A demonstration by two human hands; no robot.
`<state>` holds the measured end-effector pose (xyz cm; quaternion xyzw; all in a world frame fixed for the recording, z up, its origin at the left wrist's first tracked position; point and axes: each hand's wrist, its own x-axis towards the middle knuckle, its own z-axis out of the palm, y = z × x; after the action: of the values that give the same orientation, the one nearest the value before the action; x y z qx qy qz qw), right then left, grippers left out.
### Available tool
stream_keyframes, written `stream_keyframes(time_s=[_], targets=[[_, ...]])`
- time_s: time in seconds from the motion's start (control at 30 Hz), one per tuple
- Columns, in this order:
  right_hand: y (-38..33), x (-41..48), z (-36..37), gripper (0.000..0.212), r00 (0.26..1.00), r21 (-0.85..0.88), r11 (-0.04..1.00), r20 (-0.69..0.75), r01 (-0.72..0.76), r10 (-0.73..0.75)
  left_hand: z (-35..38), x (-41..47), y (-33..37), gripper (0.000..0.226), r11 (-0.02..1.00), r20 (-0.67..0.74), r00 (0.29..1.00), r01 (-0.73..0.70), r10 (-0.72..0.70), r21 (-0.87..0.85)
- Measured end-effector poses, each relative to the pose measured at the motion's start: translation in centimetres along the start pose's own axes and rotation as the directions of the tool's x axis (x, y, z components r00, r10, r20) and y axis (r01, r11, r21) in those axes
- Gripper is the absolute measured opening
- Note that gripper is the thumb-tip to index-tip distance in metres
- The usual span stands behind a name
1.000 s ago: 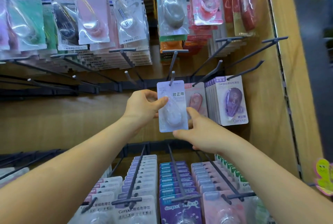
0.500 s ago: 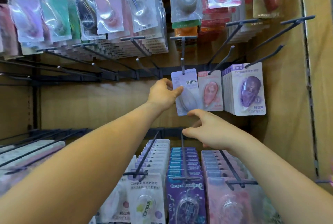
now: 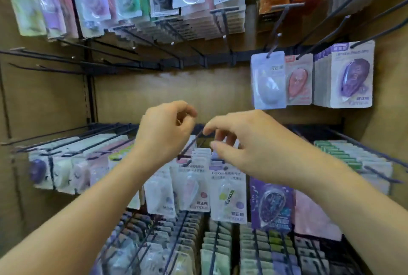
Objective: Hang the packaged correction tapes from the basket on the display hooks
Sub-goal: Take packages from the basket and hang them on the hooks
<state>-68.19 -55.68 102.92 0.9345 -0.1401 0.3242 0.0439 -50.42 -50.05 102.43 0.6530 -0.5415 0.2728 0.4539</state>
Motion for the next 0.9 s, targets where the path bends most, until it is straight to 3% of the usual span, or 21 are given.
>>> stream_keyframes(time_s=[0.07, 0.17, 0.3, 0.43, 0.6, 0.7, 0.9], targets=[[-3.0, 0.9, 1.6, 0.023, 0.998, 0.036, 0.998, 0.017, 0.055, -0.056, -3.0, -2.9, -2.3, 0.020, 0.999, -0.016, 1.000, -0.008, 0.009, 0.051], [-7.9, 2.2, 5.0, 0.022, 0.988, 0.097, 0.989, 0.090, 0.114, -0.122, -7.4, -7.4, -6.3, 0.021, 0.990, 0.094, 0.996, -0.005, -0.008, 0.142], [-14.8, 3.1, 11.6, 0.025, 0.942, 0.158, 0.978, 0.285, 0.137, -0.178, -12.6, -14.2, -12.9, 0.022, 0.948, 0.276, 0.946, 0.079, -0.169, 0.310], [-20.6, 2.9, 19.4, 0.030, 0.839, 0.179, 0.973, 0.500, 0.144, -0.216, -16.6, -21.8, -18.9, 0.022, 0.894, 0.368, 0.863, 0.187, -0.347, 0.406], [-27.4, 2.2, 30.0, 0.031, 0.711, 0.322, 0.947, 0.660, 0.026, -0.244, -21.4, -32.2, -26.6, 0.020, 0.772, 0.339, 0.727, 0.406, -0.597, 0.490], [-30.6, 1.4, 35.9, 0.029, 0.647, 0.363, 0.931, 0.719, -0.035, -0.256, -23.4, -38.2, -30.5, 0.023, 0.651, 0.299, 0.597, 0.548, -0.744, 0.525], [-34.5, -0.6, 48.5, 0.029, 0.518, 0.388, 0.908, 0.815, -0.156, -0.260, -25.1, -49.2, -37.4, 0.025, 0.420, 0.237, 0.347, 0.707, -0.907, 0.569]])
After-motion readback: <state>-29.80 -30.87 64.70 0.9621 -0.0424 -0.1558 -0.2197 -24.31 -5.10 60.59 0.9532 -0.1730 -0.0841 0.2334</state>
